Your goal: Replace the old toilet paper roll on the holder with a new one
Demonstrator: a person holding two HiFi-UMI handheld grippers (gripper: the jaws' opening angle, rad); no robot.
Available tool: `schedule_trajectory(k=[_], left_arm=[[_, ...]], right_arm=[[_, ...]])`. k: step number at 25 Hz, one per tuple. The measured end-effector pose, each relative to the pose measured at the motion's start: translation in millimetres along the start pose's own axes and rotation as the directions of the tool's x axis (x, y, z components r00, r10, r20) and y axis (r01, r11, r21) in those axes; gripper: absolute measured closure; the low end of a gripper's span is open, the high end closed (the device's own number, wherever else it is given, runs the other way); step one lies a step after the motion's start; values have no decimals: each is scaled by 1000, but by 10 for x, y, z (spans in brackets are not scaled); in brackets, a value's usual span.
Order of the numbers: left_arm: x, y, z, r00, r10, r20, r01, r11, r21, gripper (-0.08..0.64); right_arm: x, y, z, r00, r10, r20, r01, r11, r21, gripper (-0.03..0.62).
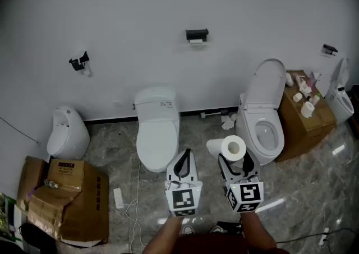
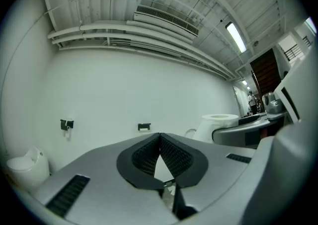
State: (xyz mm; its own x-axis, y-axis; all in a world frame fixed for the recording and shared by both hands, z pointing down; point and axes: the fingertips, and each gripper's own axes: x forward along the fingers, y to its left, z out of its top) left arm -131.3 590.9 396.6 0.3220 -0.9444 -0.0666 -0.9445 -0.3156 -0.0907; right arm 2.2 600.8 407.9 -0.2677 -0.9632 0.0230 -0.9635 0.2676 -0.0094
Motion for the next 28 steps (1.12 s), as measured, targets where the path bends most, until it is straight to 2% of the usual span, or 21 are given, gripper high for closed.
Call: schedule_trajectory(k=[8, 15, 20, 25, 28], left_arm=[[23, -268, -41, 1000, -2, -17, 2, 999, -33, 545], [32, -504, -109, 999, 5, -35, -5, 1000, -2, 545], [69, -786, -99, 1000, 6, -30, -6, 1000, -23, 545], [89, -940, -194, 998, 22, -62, -22, 1000, 7, 545], [109, -959, -182, 998, 42, -55, -42, 999, 10, 545]], right_arm=[[-117, -234, -77, 1000, 8, -29, -8, 1000, -4, 244], [-198, -510, -196, 999, 5, -34, -3, 999, 48, 244], [-270, -735, -297, 999, 15, -42, -12, 997, 74, 244], [-384, -868, -303, 998, 41, -40, -38, 996, 75, 244], [-397, -910, -322, 997, 58, -46, -55, 996, 63, 242]])
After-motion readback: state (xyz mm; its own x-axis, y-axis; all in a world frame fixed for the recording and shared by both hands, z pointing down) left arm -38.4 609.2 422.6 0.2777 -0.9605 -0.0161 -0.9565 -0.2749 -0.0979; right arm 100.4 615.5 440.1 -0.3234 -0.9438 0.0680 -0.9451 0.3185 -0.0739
